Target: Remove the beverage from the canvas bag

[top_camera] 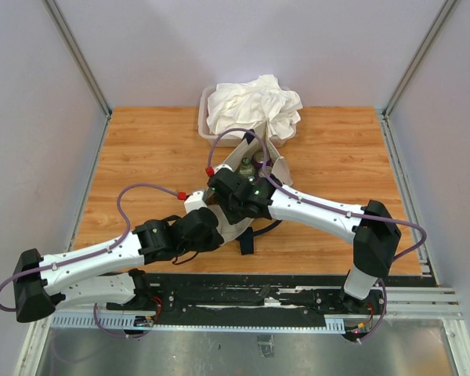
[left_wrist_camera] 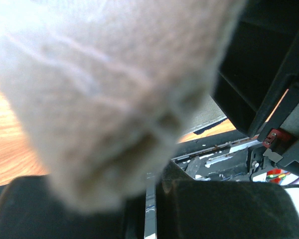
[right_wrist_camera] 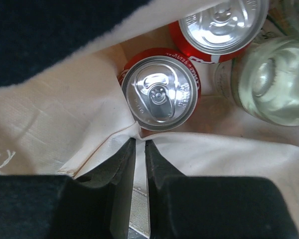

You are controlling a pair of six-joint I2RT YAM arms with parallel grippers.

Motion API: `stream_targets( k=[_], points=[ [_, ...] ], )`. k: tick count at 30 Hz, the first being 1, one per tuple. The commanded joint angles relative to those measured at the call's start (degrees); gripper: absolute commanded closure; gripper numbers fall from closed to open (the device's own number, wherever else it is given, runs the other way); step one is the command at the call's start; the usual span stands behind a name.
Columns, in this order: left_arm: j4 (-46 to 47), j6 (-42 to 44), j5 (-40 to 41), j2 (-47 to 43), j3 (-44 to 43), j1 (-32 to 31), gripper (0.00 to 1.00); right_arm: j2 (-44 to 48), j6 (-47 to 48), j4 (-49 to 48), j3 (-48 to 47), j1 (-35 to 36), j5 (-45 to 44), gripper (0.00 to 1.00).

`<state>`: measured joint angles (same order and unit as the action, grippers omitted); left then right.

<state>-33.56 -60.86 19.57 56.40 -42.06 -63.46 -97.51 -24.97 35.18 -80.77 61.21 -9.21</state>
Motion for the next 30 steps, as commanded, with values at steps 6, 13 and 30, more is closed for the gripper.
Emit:
stream_targets(
  k=[6,13,30],
  points=[
    [-4.8,0.6,-1.3,-0.1,-0.7,-0.2,0.99,-9.9,-4.0,7.0,1.0,0.5,10.9,0.84],
    [-4.2,0.6,-1.6,0.4,-0.7,-0.2,1.00,-10.0,-4.6,7.8,2.5,0.6,11.9,0.82],
    [-3.2,1.4,-2.3,1.7,-1.3,-0.2,0.99,3.0,-0.6,14.9,-11.4,0.6,-2.9,0.53]
  ],
)
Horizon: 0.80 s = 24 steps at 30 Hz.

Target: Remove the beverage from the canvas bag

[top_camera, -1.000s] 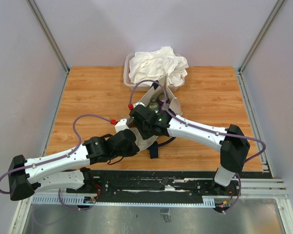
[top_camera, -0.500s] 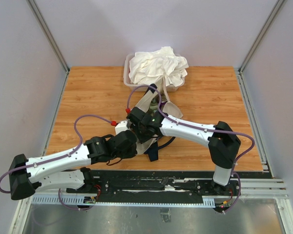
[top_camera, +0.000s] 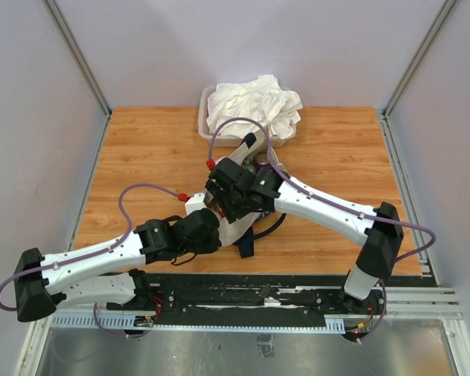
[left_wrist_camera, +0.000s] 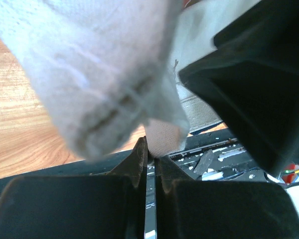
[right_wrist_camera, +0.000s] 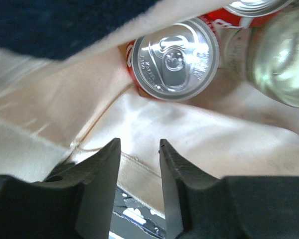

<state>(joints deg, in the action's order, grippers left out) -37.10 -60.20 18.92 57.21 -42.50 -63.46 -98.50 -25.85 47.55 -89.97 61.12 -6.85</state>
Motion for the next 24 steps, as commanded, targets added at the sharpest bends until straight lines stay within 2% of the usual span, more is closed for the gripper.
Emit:
stream_targets(
  k=[1,3,8,10,17,24],
  points=[
    [0.3,0.8,-1.8,0.8,-0.8,-0.3,0.99,4.5,0.1,2.3,-2.1,0.7,-6.4,0.51],
    [0.4,0.8,-1.9,0.6,-0.8,-0.3,1.00,5.5,0.0,1.7,-1.8,0.6,-8.9,0.46],
    [0.5,0.8,-2.2,0.0,-0.6,-0.3,1.00,7.1,-0.6,0.8,-0.8,0.0,-15.0,0.19],
    [0.6,0.6,-2.3,-0.3,-0.3,-0.3,1.00,7.6,-0.9,0.2,-0.3,-0.8,-16.6,0.14],
    [1.1,0.4,-2.3,-0.7,0.3,-0.2,0.99,8.2,0.5,-3.3,1.1,-6.0,-17.9,0.18],
    [2.5,0.2,-2.5,-0.1,0.2,-0.2,0.99,6.9,5.8,-9.4,3.2,-9.1,-17.0,0.29]
  ],
)
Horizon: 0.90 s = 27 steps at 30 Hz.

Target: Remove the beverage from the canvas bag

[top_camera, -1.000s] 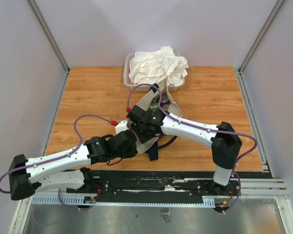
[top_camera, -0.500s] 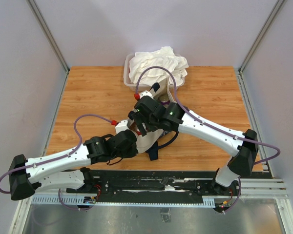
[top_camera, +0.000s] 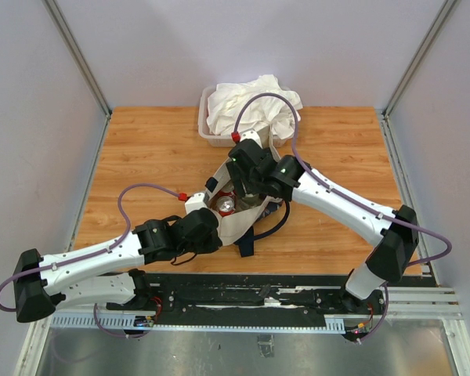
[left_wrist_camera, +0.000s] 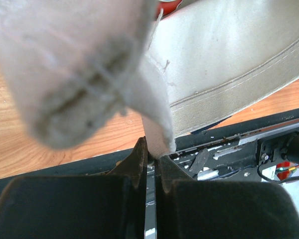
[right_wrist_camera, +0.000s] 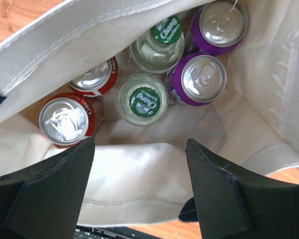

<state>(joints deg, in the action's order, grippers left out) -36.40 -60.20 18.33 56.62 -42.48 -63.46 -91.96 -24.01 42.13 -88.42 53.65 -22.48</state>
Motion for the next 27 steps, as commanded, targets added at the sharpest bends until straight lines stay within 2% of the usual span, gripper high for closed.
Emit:
stream_targets(
  k=[1,5,9,21,27],
  points=[
    [2.0,0.2,-1.8,0.6,0.2,-0.2,1.00,-0.1,4.8,-4.6,1.8,-1.9,-1.4,0.31],
    [2.8,-0.1,-1.8,0.9,0.4,-0.2,1.00,-2.2,6.5,-5.5,1.7,-2.8,-0.9,0.39],
    [3.4,-0.2,-1.7,1.4,0.1,-0.3,1.00,-3.2,7.0,-7.5,3.1,-3.6,1.3,0.41],
    [4.7,-0.1,-1.9,2.8,-0.1,-0.3,1.00,-5.1,7.8,-11.0,6.0,-4.3,3.8,0.45],
    [5.0,-0.3,-1.7,3.0,0.0,-0.3,0.99,-4.4,8.3,-15.9,9.4,-5.3,7.0,0.46]
  ],
)
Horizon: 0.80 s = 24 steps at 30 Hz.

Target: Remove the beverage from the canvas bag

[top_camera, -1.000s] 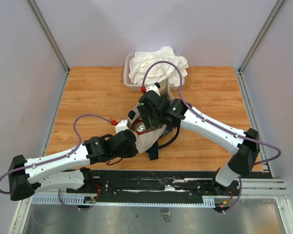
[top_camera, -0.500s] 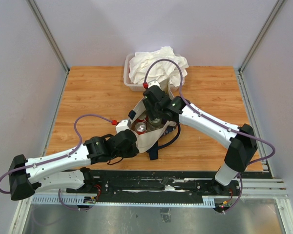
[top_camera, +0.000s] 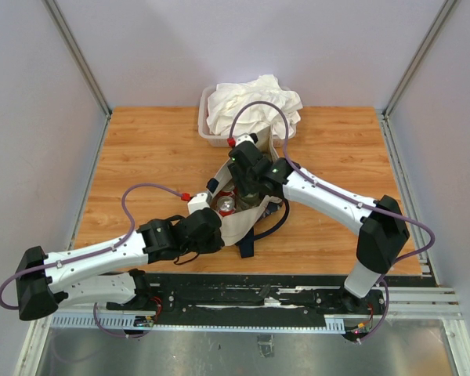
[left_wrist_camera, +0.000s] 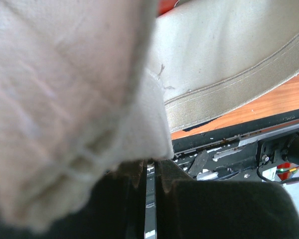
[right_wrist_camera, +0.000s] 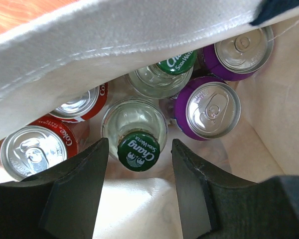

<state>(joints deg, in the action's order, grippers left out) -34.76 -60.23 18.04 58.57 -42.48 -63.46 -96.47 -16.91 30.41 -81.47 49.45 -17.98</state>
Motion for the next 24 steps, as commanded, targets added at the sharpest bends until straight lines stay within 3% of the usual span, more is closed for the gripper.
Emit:
stream_targets(
  k=[1,8,24],
  points=[
    [3.3,-0.4,-1.4,1.0,0.1,-0.2,1.00,0.5,1.4,-5.5,3.4,-1.2,3.1,0.46],
    [3.0,-0.5,-1.6,1.3,0.2,-0.2,1.00,2.8,1.7,-11.9,7.3,-1.5,4.5,0.49],
    [3.2,-0.7,-1.9,1.6,0.4,-0.2,1.00,4.5,2.6,-15.6,8.9,-2.1,6.2,0.46]
  ],
)
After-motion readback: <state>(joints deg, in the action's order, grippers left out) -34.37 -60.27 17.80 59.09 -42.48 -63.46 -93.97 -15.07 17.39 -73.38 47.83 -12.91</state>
